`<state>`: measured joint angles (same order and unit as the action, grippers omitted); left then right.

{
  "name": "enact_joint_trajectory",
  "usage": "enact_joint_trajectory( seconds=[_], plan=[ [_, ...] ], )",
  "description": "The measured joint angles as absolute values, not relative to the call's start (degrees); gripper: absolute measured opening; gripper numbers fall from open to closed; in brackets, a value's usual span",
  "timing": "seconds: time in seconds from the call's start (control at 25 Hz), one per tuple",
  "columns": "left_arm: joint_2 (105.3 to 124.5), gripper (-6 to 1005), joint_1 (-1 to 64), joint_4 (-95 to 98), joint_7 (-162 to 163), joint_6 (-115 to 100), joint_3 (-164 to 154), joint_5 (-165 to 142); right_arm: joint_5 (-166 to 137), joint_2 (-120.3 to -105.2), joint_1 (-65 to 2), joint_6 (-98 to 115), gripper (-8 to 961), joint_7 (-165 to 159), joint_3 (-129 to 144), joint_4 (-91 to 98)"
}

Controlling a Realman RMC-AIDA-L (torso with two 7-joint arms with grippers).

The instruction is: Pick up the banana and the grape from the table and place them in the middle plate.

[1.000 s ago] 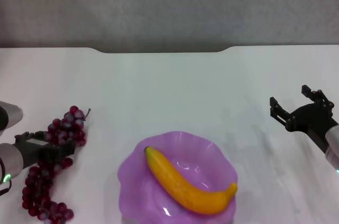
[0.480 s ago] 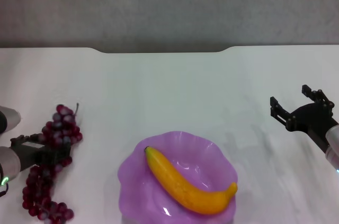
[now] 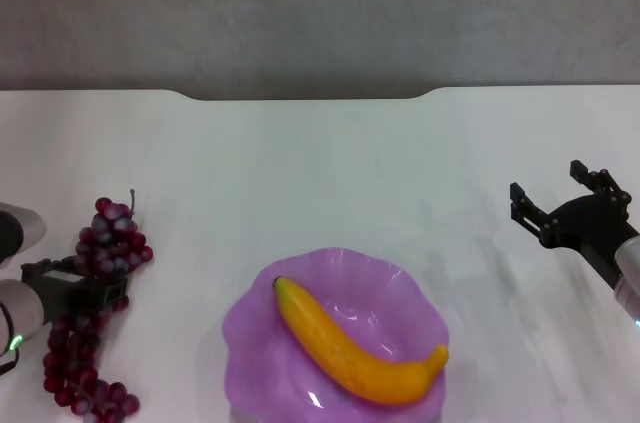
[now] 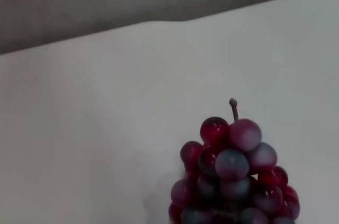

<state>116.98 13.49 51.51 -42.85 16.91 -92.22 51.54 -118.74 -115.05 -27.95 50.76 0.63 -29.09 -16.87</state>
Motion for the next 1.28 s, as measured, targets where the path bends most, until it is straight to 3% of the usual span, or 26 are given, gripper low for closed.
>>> enact_joint_trajectory(
  seconds=[0.12,1.0,1.28],
  plan=[
    [116.97,714,13.83,51.18,-42.73,16.92,-92.22,52.29,-118.74,-115.05,-27.95,50.58,878,0.63,-29.11,-16.87],
    [116.98,568,13.62,51.10,-42.89,14.76,-92.38,54.78,-118.74,-115.13,-27.76,50.89,877,0.61,-29.21,-16.87],
    [116.98,480,13.31,51.28,-42.98,13.33,-92.88,56.41,-118.74,-115.14,-27.80,50.89,878,0.62,-29.26,-16.87]
  ],
)
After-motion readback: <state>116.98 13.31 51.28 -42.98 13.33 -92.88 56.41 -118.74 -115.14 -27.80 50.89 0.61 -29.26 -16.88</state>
